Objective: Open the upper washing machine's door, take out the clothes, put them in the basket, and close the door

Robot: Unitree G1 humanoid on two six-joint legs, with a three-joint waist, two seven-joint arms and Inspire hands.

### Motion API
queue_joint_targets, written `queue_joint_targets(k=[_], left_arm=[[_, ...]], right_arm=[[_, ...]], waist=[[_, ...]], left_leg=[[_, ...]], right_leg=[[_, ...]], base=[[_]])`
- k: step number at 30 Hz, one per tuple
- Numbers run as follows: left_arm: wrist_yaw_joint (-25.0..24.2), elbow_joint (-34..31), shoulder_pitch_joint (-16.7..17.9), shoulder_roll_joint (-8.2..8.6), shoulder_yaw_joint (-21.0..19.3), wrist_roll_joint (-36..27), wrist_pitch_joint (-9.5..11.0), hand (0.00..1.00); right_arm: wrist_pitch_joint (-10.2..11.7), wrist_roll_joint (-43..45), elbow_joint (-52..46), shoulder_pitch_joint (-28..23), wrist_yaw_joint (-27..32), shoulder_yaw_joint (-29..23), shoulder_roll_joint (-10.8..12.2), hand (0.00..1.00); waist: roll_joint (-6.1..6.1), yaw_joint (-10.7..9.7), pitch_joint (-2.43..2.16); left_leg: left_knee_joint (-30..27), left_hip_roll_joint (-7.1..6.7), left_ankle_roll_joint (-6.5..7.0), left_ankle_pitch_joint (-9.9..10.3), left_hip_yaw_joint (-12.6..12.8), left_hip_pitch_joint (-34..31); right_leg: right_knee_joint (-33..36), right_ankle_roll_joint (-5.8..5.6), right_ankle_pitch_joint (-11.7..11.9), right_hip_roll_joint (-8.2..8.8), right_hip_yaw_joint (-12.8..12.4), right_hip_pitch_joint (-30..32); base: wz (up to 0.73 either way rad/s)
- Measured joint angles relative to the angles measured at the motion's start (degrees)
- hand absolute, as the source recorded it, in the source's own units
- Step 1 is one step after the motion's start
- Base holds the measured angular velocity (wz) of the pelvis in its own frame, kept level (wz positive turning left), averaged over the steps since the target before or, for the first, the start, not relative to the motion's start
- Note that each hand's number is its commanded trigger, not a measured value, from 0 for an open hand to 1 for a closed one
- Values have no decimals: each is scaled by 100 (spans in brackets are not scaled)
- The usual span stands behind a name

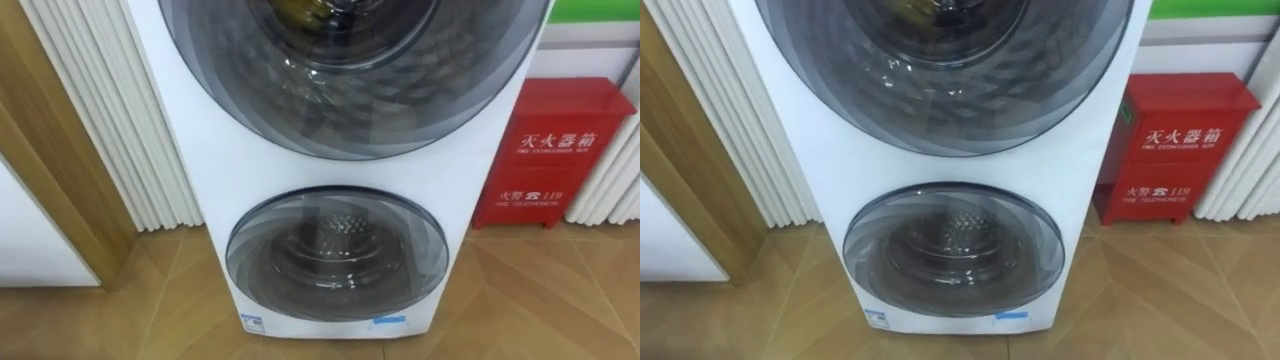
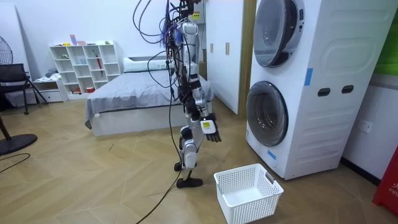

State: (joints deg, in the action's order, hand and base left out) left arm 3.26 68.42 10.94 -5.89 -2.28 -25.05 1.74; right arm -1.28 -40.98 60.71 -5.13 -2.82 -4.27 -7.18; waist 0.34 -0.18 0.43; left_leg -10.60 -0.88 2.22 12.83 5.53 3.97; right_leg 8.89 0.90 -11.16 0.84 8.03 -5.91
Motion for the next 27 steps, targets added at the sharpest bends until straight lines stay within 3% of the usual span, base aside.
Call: queue_joint_targets(k=[3, 7, 10, 14, 20, 27], left_arm=[[-15, -34, 9, -47, -1, -2, -1, 0], [-53, -195, 136, -117, -100, 109, -25, 0], [-126, -261, 230, -181, -213, 250, -70, 0], [-95, -426, 264, -206, -311, 498, -168, 0], [-98, -531, 275, -222, -342, 564, -338, 0], [-86, -562, 316, -213, -438, 710, -433, 0]], right_arm=[[2, -128, -1166, 158, 229, -194, -59, 0], [10, 96, -2673, 361, 501, -232, -301, 0], [29, 90, -3526, 578, 699, -265, -467, 0], [-6, 336, -3916, 983, 876, -378, -674, 0], [-193, 340, -4993, 1517, 1082, -381, -866, 0], [-257, 296, -5112, 1949, 1346, -456, -1120, 0]], waist=[[-66, -12, 6], [-193, 4, 1], [-270, 40, 32], [-344, 41, -26], [-344, 70, -40], [-382, 170, -31]], left_leg=[[-21, -7, 0, 0, 39, 60], [-28, -8, 0, 0, 69, 70], [-22, 0, 0, 0, 93, 52], [-19, -5, 0, -1, 45, 20], [-10, 9, 0, -2, -14, -4], [12, 14, -1, -3, -87, 148]], right_leg=[[-9, 1, -1, -1, -22, -9], [-24, 1, -4, -7, -101, -2], [-26, 0, -4, -15, -145, 24], [48, -6, 3, -2, -34, 30], [80, -6, 3, -12, -9, 69], [79, -6, 2, -10, -1, -57]], base=[[-3], [-5], [-6], [7], [2], [5]])
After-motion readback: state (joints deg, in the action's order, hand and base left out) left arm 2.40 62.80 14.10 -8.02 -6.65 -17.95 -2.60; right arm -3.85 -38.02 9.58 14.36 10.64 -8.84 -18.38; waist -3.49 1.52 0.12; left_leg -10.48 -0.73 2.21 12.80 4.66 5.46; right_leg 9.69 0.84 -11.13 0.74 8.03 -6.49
